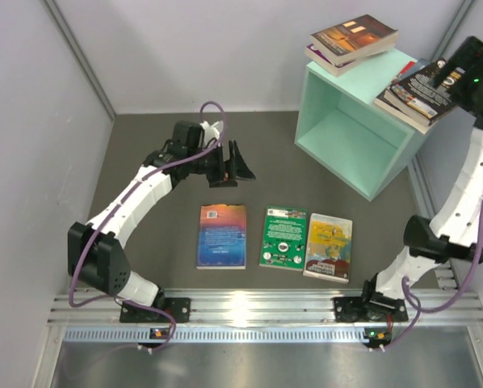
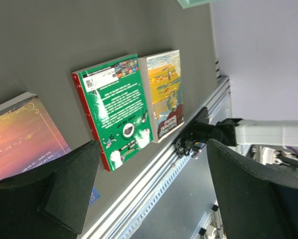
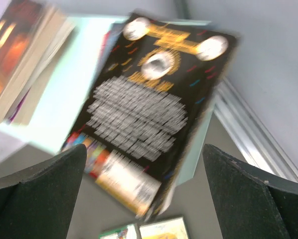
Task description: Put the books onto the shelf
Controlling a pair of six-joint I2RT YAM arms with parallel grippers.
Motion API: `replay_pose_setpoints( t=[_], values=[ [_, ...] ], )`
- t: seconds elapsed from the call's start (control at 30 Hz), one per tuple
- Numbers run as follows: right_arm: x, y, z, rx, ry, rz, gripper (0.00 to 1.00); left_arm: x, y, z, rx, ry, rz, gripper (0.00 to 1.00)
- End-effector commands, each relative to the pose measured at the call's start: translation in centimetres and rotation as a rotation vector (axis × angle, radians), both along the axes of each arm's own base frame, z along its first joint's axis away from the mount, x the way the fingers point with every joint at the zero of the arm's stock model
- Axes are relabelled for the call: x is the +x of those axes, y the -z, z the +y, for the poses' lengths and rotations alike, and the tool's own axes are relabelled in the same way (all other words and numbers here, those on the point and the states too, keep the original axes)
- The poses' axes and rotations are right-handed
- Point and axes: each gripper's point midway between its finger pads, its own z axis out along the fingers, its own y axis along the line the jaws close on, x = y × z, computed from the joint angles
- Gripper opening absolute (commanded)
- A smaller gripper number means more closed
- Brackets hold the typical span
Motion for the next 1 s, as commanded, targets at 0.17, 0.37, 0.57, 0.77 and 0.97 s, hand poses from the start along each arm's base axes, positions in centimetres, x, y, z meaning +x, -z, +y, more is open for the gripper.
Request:
replay_pose_setpoints(
  t=[0.17, 0.37, 0.57, 0.77, 0.97],
  values=[
    [-9.5, -2.4, 11.0, -0.035, -0.159, -0.229, 1.0, -2.8, 7.9, 0.5, 0.421, 0.041, 0.062, 0.95],
    [-9.8, 6.6, 18.7, 0.089, -0.449, -0.002, 1.0, -3.3, 13.6, 6.5, 0.812, -0.082, 0.141, 0.98],
    [-10.1, 12.3, 21.8, 0.113, -0.552, 0.126, 1.0, -4.8, 18.2, 8.1, 1.125, 0.005, 0.139, 0.98],
    [-9.7, 13.6, 21.6, 0.066, -0.572, 0.172, 1.0, -5.6, 20.3, 5.3, 1.084, 0.038, 0.164, 0.98],
    [-10.2, 15.2, 21.2, 0.029, -0.582, 0.216, 1.0, -5.9, 20.4, 4.2, 1.044, 0.018, 0.186, 0.98]
  ],
)
